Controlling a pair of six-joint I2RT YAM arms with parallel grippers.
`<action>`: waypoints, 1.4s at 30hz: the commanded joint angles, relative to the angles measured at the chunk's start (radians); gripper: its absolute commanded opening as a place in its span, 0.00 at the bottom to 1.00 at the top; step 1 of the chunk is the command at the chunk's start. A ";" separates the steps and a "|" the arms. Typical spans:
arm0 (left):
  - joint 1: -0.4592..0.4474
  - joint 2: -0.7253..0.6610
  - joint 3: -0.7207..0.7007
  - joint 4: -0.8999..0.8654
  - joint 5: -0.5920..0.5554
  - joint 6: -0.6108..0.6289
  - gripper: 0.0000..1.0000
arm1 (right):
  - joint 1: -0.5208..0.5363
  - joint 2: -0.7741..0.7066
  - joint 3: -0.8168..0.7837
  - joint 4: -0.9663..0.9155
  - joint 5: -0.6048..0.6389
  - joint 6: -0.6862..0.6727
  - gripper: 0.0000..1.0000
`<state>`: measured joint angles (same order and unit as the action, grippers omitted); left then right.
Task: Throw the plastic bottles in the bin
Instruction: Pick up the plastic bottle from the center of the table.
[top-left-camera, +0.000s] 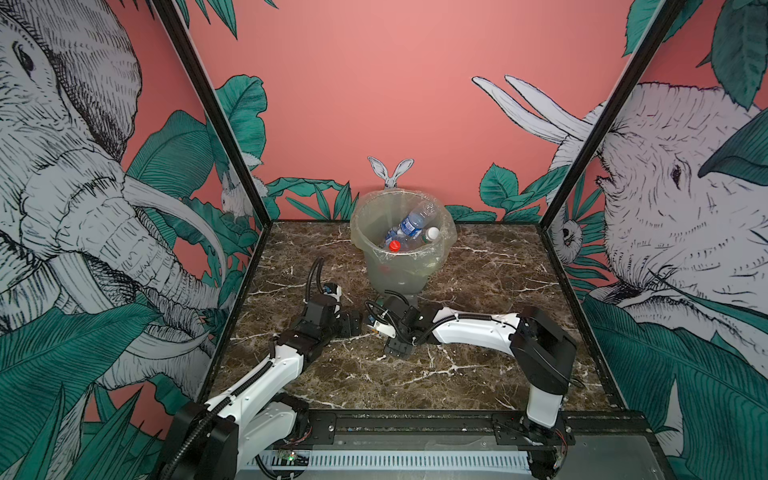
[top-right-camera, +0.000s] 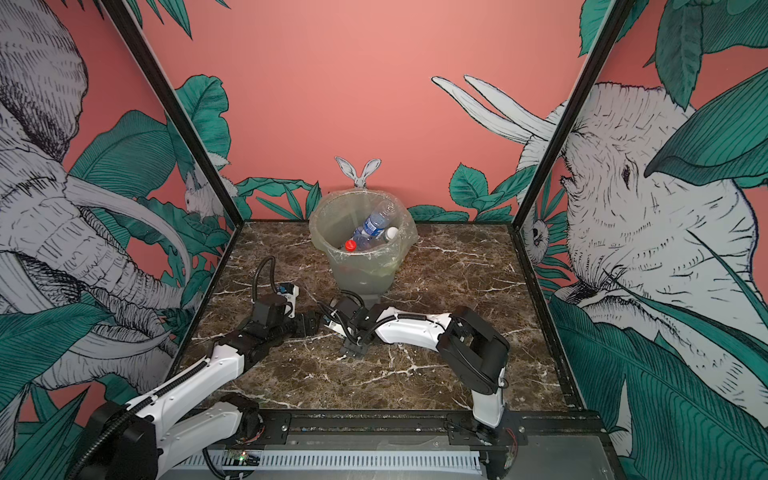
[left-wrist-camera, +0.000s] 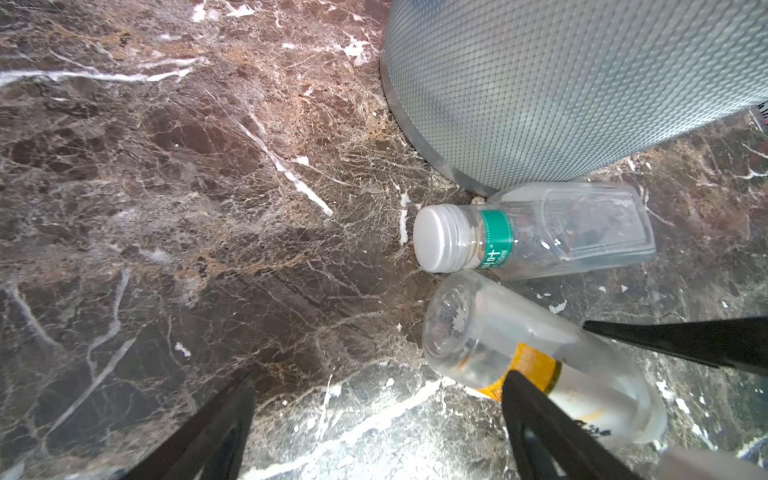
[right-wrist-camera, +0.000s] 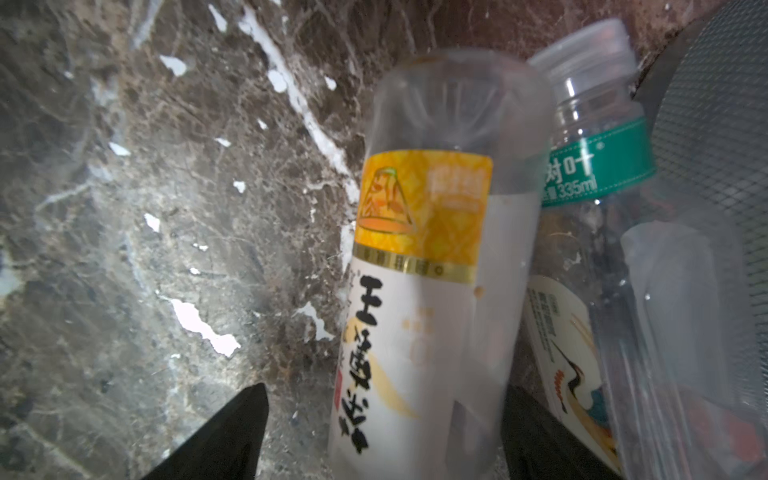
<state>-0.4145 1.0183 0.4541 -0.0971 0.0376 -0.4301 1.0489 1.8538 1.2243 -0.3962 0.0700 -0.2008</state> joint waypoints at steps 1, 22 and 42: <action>0.009 -0.006 -0.018 0.024 0.003 -0.009 0.94 | 0.008 0.022 0.037 0.006 0.003 0.026 0.89; 0.022 -0.020 -0.041 0.013 -0.001 0.002 0.94 | 0.008 0.117 0.131 -0.008 0.007 0.072 0.57; 0.022 -0.033 0.026 0.018 0.095 0.093 0.95 | 0.052 -0.419 -0.303 0.179 0.206 0.254 0.45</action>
<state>-0.3958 0.9981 0.4580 -0.1013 0.0944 -0.3626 1.0912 1.4834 0.9619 -0.2630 0.2230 -0.0029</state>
